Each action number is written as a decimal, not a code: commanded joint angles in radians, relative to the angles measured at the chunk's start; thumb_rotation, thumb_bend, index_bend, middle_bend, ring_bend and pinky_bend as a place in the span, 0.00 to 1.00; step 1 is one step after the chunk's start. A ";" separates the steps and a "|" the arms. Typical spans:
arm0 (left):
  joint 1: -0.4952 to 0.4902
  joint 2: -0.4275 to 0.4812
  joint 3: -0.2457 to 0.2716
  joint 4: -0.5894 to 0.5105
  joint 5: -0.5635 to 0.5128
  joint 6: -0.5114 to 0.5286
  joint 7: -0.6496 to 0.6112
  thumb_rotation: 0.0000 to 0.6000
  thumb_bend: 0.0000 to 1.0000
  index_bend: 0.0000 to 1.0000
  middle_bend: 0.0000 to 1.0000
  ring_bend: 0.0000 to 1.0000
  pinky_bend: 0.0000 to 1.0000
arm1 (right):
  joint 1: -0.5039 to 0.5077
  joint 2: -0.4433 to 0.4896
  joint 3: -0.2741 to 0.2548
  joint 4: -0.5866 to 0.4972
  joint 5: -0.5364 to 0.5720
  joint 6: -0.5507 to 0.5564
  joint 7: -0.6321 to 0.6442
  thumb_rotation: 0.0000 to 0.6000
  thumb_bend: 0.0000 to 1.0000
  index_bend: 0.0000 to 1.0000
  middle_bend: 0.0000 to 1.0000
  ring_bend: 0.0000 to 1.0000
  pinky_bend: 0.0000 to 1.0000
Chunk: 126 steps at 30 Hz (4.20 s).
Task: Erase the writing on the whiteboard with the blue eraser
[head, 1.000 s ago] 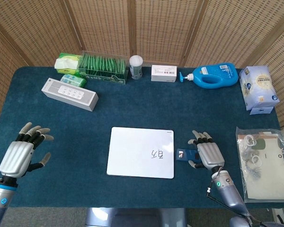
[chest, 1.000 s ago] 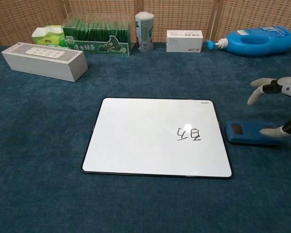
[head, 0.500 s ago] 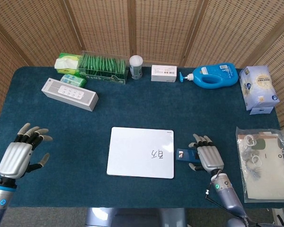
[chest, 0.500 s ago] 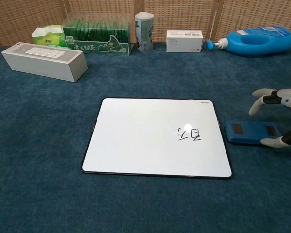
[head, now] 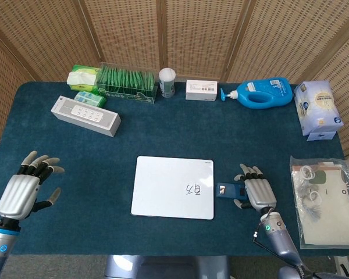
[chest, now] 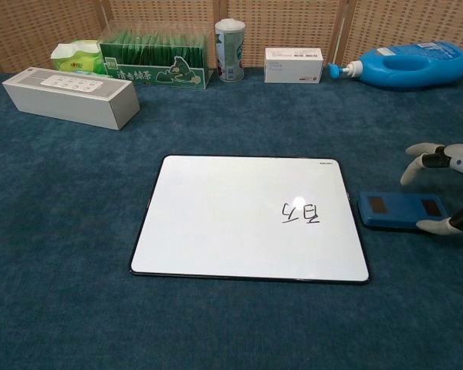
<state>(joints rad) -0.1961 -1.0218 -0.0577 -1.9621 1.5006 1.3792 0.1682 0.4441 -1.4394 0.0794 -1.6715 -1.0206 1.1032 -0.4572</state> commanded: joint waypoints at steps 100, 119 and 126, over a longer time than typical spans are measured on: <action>0.025 0.053 -0.007 -0.035 -0.016 0.069 0.038 1.00 0.44 0.31 0.22 0.17 0.04 | 0.162 -0.263 0.067 0.243 -0.288 -0.178 0.525 1.00 0.26 0.75 0.19 0.00 0.00; 0.034 0.063 -0.006 -0.042 -0.005 0.082 0.036 1.00 0.44 0.31 0.22 0.17 0.03 | 0.172 -0.275 0.047 0.302 -0.292 -0.190 0.517 1.00 0.25 0.75 0.13 0.00 0.00; 0.033 0.060 -0.008 -0.044 -0.004 0.081 0.042 1.00 0.44 0.31 0.22 0.17 0.02 | 0.170 -0.254 0.049 0.296 -0.289 -0.187 0.511 1.00 0.25 0.75 0.10 0.00 0.00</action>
<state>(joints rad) -0.1628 -0.9611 -0.0651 -2.0063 1.4961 1.4597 0.2100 0.6150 -1.6956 0.1272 -1.3750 -1.3106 0.9151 0.0548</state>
